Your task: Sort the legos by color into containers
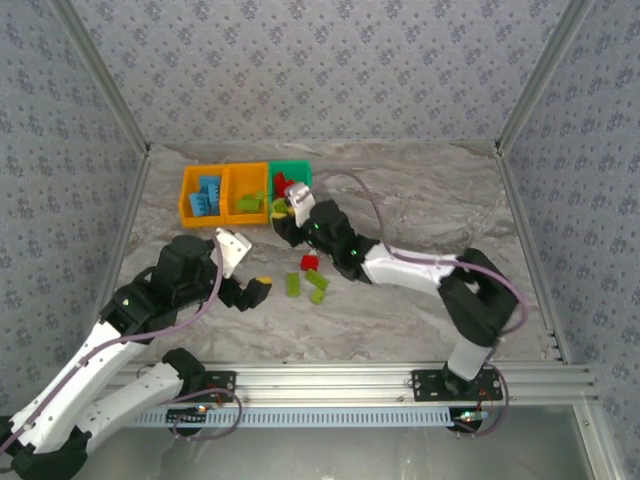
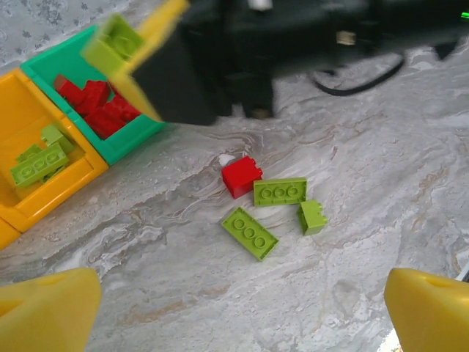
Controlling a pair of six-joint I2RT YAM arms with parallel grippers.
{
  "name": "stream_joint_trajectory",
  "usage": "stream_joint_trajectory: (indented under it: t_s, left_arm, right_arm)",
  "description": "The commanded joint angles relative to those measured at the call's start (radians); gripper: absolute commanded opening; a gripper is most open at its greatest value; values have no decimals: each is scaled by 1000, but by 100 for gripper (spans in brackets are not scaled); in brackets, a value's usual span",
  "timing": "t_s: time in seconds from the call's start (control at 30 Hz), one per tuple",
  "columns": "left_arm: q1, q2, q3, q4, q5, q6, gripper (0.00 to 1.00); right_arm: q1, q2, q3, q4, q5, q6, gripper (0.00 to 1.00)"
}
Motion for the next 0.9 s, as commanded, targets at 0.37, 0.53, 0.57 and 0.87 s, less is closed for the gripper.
stream_joint_trajectory:
  t_s: [0.37,0.53,0.57,0.87]
  left_arm:
    - [11,31,-6,10,-37,10,99]
    - [11,57,-3,-3,-44,12,99]
    - [11,61,-2,-3,-45,13,99]
    - [12,77,1,-7,-47,14,99]
  right_arm:
    - [-112,565,761,-308,-115,-24,30]
    - [-135,745,1099,-598,-159,-28,55]
    - [-133,759,1129,-633,-161,-37,63]
    - [-115,565,918,-647,-125,-123,71]
